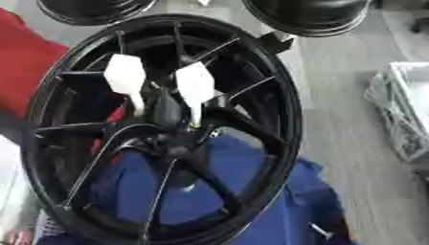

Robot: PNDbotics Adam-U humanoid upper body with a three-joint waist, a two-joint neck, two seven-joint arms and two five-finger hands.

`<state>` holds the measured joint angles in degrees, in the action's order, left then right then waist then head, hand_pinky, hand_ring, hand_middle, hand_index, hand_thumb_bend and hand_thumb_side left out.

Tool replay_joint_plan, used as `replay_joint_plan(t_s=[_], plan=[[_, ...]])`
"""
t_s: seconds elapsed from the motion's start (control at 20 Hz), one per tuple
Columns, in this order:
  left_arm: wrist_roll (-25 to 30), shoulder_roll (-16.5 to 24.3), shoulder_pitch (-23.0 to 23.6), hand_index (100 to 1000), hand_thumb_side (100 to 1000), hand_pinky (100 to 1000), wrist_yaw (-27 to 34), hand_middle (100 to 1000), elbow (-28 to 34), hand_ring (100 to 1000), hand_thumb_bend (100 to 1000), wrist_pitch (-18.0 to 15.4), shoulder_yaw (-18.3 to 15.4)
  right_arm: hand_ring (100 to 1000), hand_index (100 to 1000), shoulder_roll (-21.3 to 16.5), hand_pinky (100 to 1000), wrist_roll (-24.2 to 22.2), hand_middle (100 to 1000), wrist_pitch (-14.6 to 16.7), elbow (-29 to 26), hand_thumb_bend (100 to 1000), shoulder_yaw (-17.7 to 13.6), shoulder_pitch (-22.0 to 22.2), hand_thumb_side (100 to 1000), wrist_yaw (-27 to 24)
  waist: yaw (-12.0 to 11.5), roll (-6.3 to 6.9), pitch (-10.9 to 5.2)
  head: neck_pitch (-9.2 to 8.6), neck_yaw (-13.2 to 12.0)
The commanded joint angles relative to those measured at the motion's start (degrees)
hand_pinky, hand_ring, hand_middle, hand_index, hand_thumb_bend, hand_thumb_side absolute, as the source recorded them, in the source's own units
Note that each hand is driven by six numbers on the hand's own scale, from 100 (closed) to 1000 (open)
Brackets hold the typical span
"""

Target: Pull the pin out of the wheel hub.

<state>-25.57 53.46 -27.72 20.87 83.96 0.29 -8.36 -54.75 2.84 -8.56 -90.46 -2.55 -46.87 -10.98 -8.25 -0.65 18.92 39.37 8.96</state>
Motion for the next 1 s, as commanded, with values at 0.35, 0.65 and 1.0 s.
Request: replay_joint_plan(t_s=[0.35, 0.65, 1.0], plan=[[-0.1, 3.3, -0.4, 873, 752, 787, 0.0, 847, 1.3, 826, 562, 0.3, -0.4, 806, 803, -4.7, 874, -17.7, 752, 3.3, -7.3, 100, 6.1, -5.5, 764, 11.2, -0.2, -0.48, -1.51, 0.39, 0.3], [0.2, 3.5, -0.4, 872, 755, 787, 0.3, 846, 1.8, 826, 557, 0.6, -0.1, 853, 846, -3.0, 898, -45.8, 796, 14.6, -9.8, 100, 13.3, -13.0, 741, 23.0, -0.5, -1.16, -1.57, 0.4, 1.5], [1.2, 3.4, -0.7, 878, 770, 799, 0.7, 854, 2.1, 834, 516, 0.6, 0.4, 849, 866, 0.5, 891, -54.4, 808, 17.9, -9.5, 100, 19.4, -18.2, 655, 21.5, -1.1, -1.7, -1.37, 0.23, 2.2]])
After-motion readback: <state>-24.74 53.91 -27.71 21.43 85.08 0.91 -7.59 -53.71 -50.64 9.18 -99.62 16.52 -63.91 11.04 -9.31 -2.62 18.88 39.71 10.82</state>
